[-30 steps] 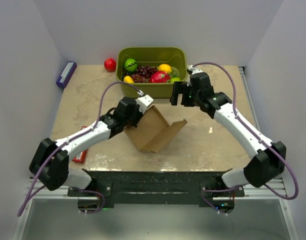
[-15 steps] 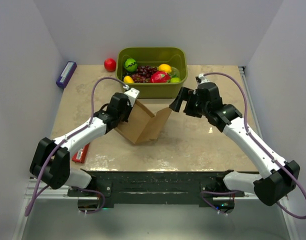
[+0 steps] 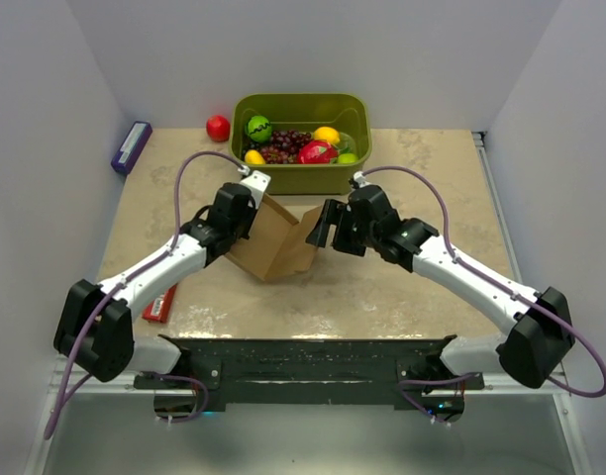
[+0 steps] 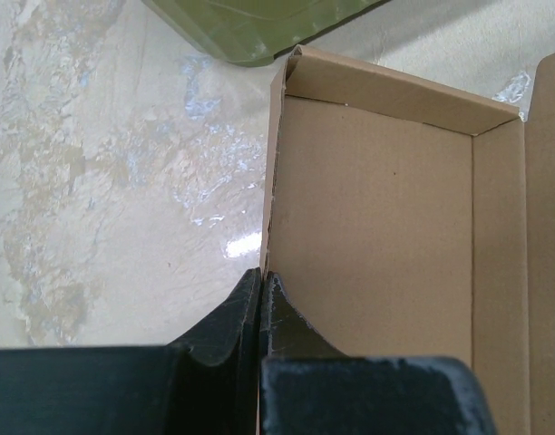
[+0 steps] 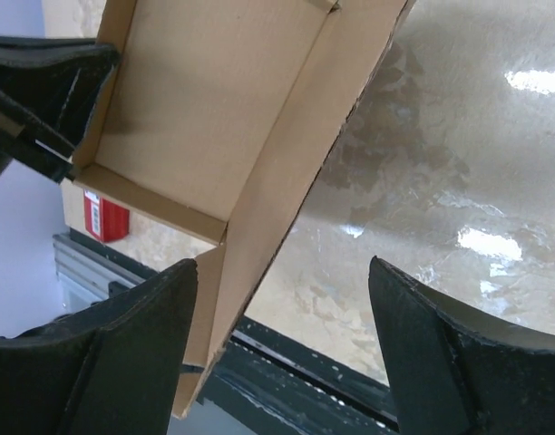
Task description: Fold the paper box
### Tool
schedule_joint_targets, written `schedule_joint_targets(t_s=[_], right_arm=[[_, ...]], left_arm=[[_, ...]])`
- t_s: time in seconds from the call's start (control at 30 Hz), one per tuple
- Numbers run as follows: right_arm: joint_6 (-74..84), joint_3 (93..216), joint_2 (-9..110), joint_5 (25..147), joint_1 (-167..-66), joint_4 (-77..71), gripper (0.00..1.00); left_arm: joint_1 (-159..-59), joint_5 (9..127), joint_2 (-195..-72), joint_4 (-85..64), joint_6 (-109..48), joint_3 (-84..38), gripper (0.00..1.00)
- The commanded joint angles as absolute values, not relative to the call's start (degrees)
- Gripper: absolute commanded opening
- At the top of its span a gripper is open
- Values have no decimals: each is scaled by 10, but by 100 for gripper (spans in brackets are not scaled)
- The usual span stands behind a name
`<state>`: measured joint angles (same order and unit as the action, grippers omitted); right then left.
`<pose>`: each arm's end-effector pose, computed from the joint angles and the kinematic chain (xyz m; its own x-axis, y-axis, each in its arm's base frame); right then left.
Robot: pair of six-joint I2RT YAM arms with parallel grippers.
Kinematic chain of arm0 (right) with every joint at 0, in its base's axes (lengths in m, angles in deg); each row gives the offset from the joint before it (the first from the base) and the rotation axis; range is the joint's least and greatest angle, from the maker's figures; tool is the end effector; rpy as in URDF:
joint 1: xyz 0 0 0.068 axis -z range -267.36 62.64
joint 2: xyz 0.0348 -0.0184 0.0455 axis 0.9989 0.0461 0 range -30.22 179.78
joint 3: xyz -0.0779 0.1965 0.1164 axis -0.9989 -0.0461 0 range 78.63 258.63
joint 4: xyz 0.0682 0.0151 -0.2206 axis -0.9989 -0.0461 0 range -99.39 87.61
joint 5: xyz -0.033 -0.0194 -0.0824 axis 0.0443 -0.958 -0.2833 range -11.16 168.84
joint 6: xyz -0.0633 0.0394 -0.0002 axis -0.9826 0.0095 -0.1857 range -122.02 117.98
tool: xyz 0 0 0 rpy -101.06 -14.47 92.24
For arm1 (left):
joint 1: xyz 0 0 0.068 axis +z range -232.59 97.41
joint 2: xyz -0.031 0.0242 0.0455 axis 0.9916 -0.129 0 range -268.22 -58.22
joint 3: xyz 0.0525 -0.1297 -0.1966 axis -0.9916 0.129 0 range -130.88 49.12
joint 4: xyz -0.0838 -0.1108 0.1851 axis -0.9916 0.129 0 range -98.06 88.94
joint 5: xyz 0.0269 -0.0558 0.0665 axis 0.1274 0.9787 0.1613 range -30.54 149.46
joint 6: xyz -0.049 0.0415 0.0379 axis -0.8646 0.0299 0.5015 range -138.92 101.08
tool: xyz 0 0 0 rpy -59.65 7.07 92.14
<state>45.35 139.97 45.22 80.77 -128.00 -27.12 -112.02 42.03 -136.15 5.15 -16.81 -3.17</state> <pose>0.2178 0.1900 0.2581 -0.8158 0.2688 -0.5120 -0.1044 0.8024 0.5875 0.2648 -0.1279 0.2179 -0.5362 0.3428 -0.7713 0.2855 0.9336 0.2164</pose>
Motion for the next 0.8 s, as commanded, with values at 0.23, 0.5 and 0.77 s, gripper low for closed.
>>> schedule_joint_targets(t_s=[0.23, 0.5, 0.77], right_arm=[[435, 1411, 496, 773, -1280, -228, 34], [382, 1445, 515, 719, -1280, -284, 0], [278, 1549, 550, 736, -1280, -373, 0]], left_arm=[[-1125, 394, -1326, 29, -167, -36, 2], [-1127, 422, -1298, 8, -166, -22, 56], [-1123, 493, -1255, -11, -171, -30, 88]])
